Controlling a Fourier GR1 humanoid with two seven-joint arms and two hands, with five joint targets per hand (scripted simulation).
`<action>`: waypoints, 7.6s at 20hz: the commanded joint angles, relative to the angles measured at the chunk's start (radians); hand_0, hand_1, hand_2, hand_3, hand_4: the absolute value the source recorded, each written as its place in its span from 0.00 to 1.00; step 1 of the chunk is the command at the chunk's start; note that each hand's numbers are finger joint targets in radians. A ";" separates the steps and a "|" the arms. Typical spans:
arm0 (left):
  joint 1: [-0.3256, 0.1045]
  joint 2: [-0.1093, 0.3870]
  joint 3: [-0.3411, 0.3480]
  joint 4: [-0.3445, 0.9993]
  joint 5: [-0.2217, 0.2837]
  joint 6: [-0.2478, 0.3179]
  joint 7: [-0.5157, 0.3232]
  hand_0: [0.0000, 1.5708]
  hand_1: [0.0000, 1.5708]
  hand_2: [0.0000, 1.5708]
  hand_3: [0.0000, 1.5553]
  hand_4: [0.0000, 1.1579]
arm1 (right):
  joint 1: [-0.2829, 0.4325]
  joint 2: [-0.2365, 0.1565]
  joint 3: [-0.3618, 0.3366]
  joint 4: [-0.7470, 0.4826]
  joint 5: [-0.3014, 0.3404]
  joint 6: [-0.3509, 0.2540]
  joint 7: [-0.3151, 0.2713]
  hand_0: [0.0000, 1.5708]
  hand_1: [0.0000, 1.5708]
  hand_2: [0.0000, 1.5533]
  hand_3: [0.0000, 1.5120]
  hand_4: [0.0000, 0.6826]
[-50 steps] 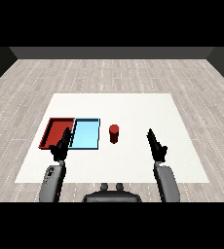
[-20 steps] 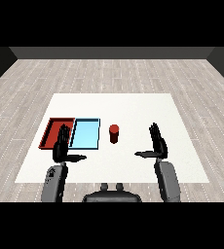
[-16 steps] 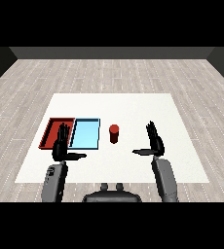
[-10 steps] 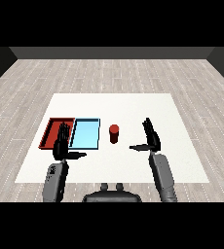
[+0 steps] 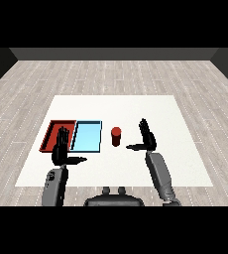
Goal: Pick the red can and put it in the red box
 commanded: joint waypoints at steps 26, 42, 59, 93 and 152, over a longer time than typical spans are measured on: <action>-0.055 -0.016 -0.007 -0.043 -0.006 0.045 0.078 0.00 0.00 0.00 0.00 0.00 | -0.225 0.007 0.308 0.495 -0.413 -0.139 -0.289 0.00 0.00 0.00 0.00 0.00; 0.009 -0.027 -0.032 -0.040 -0.022 0.019 0.012 0.00 0.00 0.00 0.00 0.00 | -0.323 0.007 0.381 0.512 -0.531 -0.234 -0.209 0.00 0.00 0.00 0.00 0.00; 0.055 -0.017 -0.013 -0.056 0.016 -0.021 -0.015 0.00 0.00 0.00 0.00 0.00 | -0.427 0.007 0.590 0.757 -0.765 -0.187 -0.387 0.00 0.00 0.00 0.00 0.00; 0.045 -0.009 0.013 -0.017 0.040 -0.038 -0.038 0.00 0.00 0.00 0.00 0.00 | -0.571 0.007 0.780 0.881 -0.872 -0.419 -0.235 0.97 0.97 0.95 0.94 0.80; -0.167 -0.046 -0.454 0.111 -0.045 0.272 0.246 0.00 0.00 0.00 0.00 0.00 | -0.113 -0.164 0.548 -0.282 -0.203 -0.582 -0.096 0.94 0.94 0.93 0.92 0.96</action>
